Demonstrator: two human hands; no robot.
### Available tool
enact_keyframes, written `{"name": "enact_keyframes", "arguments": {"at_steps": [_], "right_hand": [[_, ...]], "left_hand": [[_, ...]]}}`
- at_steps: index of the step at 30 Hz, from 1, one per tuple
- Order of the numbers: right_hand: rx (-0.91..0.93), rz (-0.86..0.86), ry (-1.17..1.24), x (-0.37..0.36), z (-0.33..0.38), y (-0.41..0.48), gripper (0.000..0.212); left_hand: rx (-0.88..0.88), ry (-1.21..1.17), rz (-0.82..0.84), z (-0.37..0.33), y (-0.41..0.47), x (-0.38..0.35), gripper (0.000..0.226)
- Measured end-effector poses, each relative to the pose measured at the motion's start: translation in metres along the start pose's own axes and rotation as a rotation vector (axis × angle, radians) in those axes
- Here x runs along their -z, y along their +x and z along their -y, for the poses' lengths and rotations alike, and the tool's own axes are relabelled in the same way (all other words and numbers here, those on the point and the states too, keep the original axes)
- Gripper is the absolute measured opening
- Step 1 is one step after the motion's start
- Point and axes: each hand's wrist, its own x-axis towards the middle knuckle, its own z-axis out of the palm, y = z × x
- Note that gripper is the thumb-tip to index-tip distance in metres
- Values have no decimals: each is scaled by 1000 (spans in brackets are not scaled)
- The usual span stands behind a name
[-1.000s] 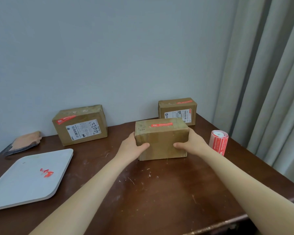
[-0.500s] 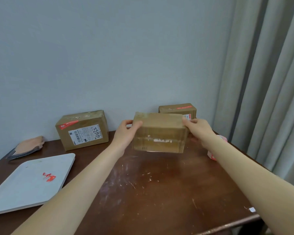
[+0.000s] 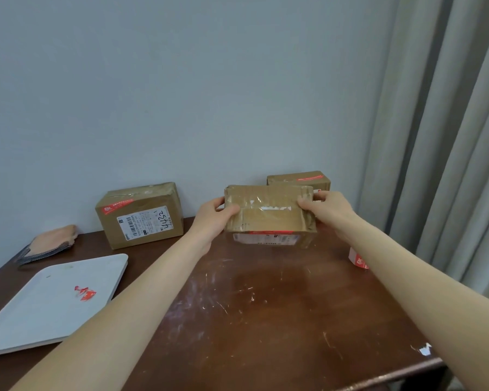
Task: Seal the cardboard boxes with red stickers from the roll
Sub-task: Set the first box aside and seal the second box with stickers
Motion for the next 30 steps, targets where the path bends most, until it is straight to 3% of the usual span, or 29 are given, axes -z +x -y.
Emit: {"name": "enact_keyframes", "arguments": {"at_steps": [6,11,16,18,20,22,24,27,30], "right_hand": [[-13,-13,-177,-6,-2,-5,33],[-46,24,-215,-11,-9,-5,40],[-70,80,-203,-16,-16,-4,48],[-78,89,-191,-15,-17,-6,61],[-51,59,-278,-15,-17,-7,87],[57,34,-383,-14,-15,-7,106],[183,64,-471,-15,-13,-9,112],[282,153,-624,-21,-12,-10,111],[316,172,-673,-28,-12,-10,96]], "left_hand": [[48,31,-27,5,1,-5,47],[94,65,-40,16,3,-9,56],[61,122,-10,27,2,-15,49],[44,128,-3,32,2,-15,48],[19,146,-27,38,2,-15,52],[-67,234,-122,44,-1,-15,50],[-262,394,-250,50,-8,-15,40],[-478,569,-304,56,-16,-17,31],[-534,636,-284,57,-19,-20,26]]}}
